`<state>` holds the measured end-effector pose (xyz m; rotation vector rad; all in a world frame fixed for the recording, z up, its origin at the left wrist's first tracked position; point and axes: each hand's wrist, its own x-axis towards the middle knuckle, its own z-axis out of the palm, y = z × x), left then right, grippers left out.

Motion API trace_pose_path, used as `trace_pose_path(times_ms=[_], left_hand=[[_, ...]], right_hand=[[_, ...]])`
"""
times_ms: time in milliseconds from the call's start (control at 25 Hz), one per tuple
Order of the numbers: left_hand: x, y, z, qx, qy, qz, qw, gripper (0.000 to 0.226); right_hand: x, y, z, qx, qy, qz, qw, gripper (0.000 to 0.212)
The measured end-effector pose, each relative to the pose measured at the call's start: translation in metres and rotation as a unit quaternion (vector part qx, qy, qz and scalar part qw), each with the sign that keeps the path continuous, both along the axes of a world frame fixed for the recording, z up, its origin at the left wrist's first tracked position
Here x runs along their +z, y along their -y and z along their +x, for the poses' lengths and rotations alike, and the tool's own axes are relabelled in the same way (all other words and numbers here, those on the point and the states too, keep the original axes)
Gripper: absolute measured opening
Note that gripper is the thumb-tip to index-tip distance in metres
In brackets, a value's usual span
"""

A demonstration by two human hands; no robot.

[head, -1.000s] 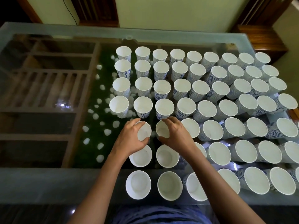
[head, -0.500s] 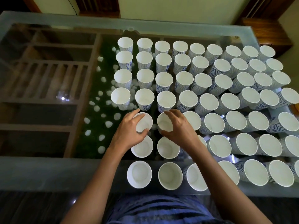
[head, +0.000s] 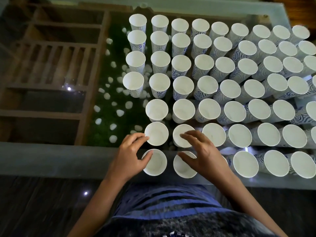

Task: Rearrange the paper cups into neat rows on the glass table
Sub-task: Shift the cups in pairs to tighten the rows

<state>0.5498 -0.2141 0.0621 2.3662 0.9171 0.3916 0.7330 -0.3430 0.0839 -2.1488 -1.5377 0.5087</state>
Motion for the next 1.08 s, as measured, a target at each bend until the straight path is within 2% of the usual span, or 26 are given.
trace_pose_path(times_ms=[240,560,1080], left_hand=[[-0.002,0.009,-0.013,-0.016,-0.003,-0.011,1.0,0.049],[-0.002,0.042,-0.021,0.008,-0.041,-0.079,0.996,0.087],[-0.018,0.06,-0.015,0.056,0.001,-0.066,0.996,0.076]], right_hand=[[-0.002,0.021,-0.027,-0.025,0.011,-0.022,0.999,0.052],[0.001,0.047,-0.037,-0.027,0.021,-0.056,0.998,0.067],[-0.017,0.044,-0.041,-0.05,-0.003,-0.064,0.997,0.066]])
